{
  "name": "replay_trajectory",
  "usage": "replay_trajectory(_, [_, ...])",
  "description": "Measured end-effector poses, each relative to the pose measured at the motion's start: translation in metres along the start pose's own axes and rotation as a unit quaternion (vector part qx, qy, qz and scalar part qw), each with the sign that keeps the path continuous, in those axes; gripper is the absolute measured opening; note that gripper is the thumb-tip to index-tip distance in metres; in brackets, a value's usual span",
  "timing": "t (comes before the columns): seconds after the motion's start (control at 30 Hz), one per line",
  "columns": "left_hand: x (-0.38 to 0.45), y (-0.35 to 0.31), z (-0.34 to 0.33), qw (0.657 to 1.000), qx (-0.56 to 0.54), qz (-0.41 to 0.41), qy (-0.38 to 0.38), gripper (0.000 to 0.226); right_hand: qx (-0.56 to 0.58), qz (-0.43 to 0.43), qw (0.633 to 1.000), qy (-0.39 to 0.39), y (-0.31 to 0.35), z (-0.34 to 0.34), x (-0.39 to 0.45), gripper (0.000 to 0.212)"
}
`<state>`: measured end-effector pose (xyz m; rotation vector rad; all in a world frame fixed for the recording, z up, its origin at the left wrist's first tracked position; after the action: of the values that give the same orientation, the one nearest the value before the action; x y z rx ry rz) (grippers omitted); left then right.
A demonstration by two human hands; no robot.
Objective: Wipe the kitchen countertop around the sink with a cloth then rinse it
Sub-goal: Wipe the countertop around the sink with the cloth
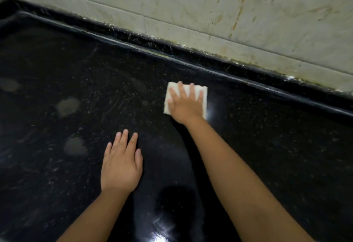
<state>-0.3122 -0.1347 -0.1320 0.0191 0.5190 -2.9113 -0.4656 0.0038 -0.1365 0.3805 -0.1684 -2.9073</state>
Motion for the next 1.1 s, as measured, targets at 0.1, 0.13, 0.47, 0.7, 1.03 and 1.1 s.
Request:
replay_trajectory(0.1, [0.000,-0.003,0.002,1.000,0.002,0.003,0.002,0.076,0.003,0.087,0.996,0.000,0.034,-0.012,-0.045,0.050])
replay_trajectory(0.13, [-0.001,-0.004,0.003,1.000,0.001,0.006,0.006,0.071,0.006,0.102,0.995,0.015,0.033,-0.018,-0.067,0.051])
replay_trajectory(0.47, [-0.001,-0.005,0.005,1.000,0.003,0.009,0.022,0.049,0.047,-0.312,0.949,-0.003,-0.172,0.012,-0.097,0.051])
replay_trajectory(0.7, [0.003,0.003,-0.003,0.999,0.028,0.005,0.024,0.052,0.075,-0.303,0.950,-0.018,-0.093,0.024,0.017,0.052])
replay_trajectory(1.03, [0.002,0.006,-0.005,0.999,0.046,-0.010,-0.011,0.054,0.025,-0.024,0.999,0.019,0.028,0.023,0.082,0.051])
replay_trajectory(1.1, [0.003,0.005,-0.006,0.999,0.047,-0.012,-0.010,0.053,0.017,0.054,0.998,0.024,0.045,0.015,0.069,0.050])
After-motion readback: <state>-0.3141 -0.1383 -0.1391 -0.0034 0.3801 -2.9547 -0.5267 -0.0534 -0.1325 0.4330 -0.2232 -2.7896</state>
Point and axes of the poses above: each hand's wrist, its own x-axis towards the middle knuckle, its own z-axis out of the back of the hand, y = z × x, the point moved 6 cm from there along x, towards the middle knuckle, and after that the axes turned 2 degrees about -x, right-handed, at the moved point
